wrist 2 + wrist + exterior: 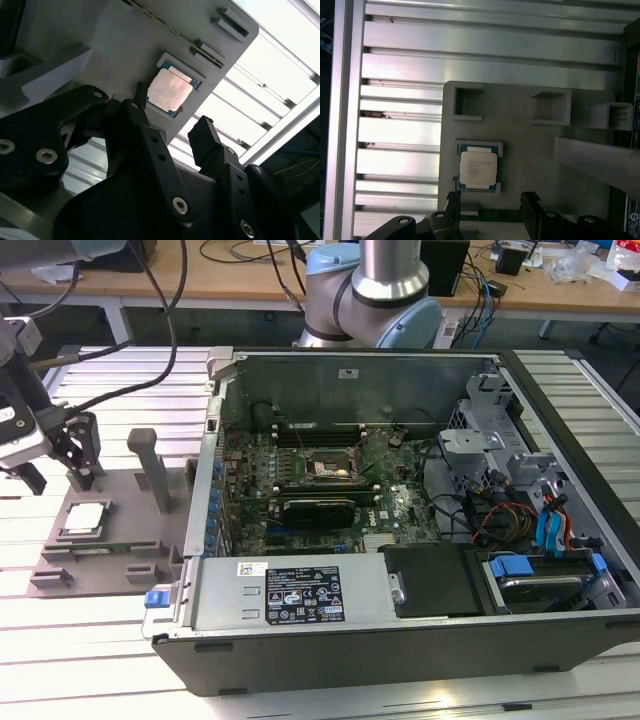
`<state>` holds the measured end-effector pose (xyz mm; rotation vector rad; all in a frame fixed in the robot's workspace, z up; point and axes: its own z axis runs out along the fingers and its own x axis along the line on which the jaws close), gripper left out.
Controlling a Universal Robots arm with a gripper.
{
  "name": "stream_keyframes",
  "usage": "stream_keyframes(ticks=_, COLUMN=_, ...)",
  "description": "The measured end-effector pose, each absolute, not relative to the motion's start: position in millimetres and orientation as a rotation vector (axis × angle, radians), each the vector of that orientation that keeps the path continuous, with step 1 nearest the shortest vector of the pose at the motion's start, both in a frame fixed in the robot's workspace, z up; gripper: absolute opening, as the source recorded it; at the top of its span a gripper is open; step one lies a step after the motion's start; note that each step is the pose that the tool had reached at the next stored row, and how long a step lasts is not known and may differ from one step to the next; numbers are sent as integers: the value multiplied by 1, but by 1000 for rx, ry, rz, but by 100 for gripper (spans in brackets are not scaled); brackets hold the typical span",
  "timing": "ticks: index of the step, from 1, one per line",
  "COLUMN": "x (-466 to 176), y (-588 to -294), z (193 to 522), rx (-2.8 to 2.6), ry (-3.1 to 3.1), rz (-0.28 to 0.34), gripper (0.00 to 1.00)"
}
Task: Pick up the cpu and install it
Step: 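Pick up the cpu and move it towards the insertion slot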
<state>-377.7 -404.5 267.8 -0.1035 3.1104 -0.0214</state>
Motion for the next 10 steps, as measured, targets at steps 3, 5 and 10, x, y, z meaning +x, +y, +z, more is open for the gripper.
stream_keyframes(ticks=3, x=-378, y=-404, z=260, rx=-113, ry=3110, rz=-21, gripper=60)
stream_keyframes(ticks=5, x=-379, y=-404, z=257, rx=-119, ry=3110, rz=-21, gripper=60)
stream_keyframes(ticks=10, x=-380, y=-404, z=242, rx=-133, ry=3109, rz=-21, gripper=60)
